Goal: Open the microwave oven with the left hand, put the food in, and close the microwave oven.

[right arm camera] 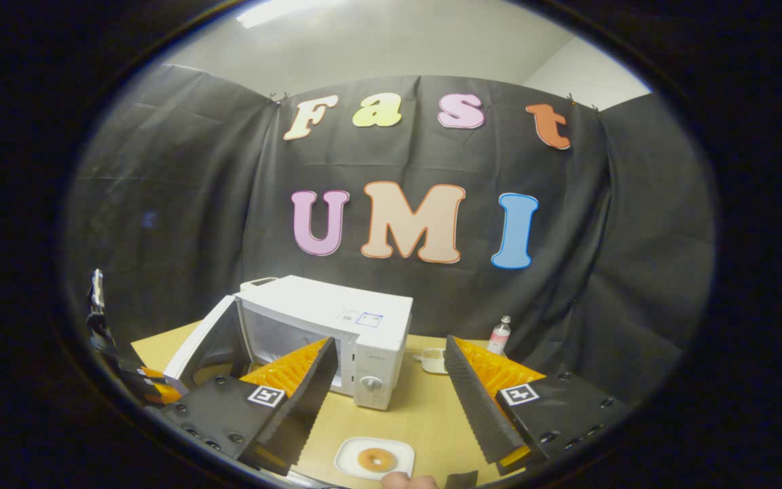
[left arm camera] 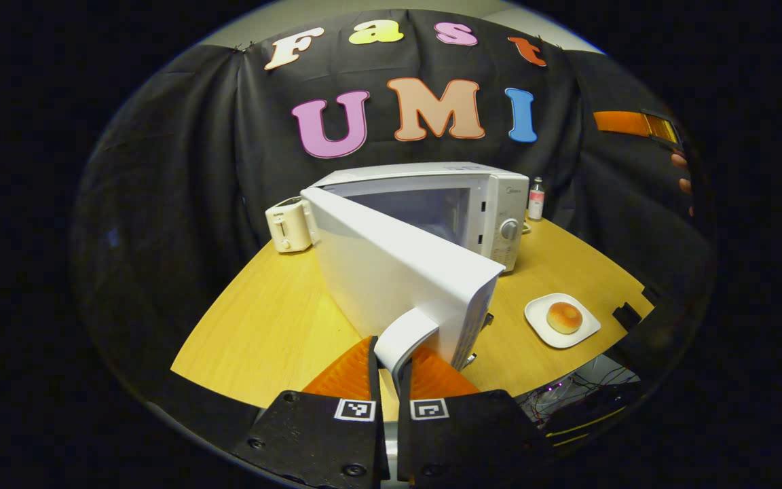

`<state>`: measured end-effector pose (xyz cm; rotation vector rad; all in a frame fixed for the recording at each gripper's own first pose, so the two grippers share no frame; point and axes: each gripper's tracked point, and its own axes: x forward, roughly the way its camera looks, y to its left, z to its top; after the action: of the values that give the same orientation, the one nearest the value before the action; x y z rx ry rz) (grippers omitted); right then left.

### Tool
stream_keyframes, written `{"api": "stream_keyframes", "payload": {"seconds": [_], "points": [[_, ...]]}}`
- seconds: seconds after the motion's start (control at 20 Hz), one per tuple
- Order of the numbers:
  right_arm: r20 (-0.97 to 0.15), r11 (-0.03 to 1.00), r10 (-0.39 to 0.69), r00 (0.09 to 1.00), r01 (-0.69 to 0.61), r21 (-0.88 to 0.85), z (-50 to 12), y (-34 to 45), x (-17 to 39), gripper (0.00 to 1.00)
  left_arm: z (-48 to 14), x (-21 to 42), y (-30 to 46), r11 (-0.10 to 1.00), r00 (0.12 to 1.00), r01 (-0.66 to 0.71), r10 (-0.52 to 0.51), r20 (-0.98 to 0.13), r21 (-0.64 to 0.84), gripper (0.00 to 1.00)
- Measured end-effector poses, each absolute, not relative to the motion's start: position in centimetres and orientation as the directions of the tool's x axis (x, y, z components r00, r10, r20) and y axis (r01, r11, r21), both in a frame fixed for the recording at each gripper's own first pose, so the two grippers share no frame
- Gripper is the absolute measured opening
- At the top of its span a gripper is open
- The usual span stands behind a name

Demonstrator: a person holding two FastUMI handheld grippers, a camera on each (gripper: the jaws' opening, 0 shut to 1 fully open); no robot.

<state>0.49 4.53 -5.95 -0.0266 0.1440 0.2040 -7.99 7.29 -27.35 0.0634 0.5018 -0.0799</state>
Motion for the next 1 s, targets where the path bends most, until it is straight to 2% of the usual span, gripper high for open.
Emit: {"api": "stream_keyframes", "payload": {"seconds": [0.15, 0.3, 0.8, 1.0], "points": [[-0.147, 0.978, 0.201, 0.968, -0.206, -0.018, -6.3, 6.2, -0.1, 0.96, -27.5, -9.0, 11.2, 0.996, 0.876, 0.037, 0.004, -0.483, 0.075, 0.04], [-0.147, 0.978, 0.199, 0.969, -0.207, -0.038, -6.6, 7.6, -0.6, 0.96, -27.6, -9.5, 13.1, 1.000, 0.876, 0.028, -0.021, -0.481, 0.007, 0.04], [-0.165, 0.983, 0.172, 0.971, -0.180, -0.037, -9.9, 8.2, -1.7, 0.97, -27.6, -9.8, 18.2, 0.996, 0.905, 0.083, -0.091, -0.416, -0.037, 0.04], [-0.228, 0.984, 0.175, 0.958, -0.178, 0.009, -15.4, 7.9, -2.4, 0.97, -27.6, -9.8, 18.1, 0.996, 0.910, 0.075, -0.086, -0.406, -0.043, 0.04]]}}
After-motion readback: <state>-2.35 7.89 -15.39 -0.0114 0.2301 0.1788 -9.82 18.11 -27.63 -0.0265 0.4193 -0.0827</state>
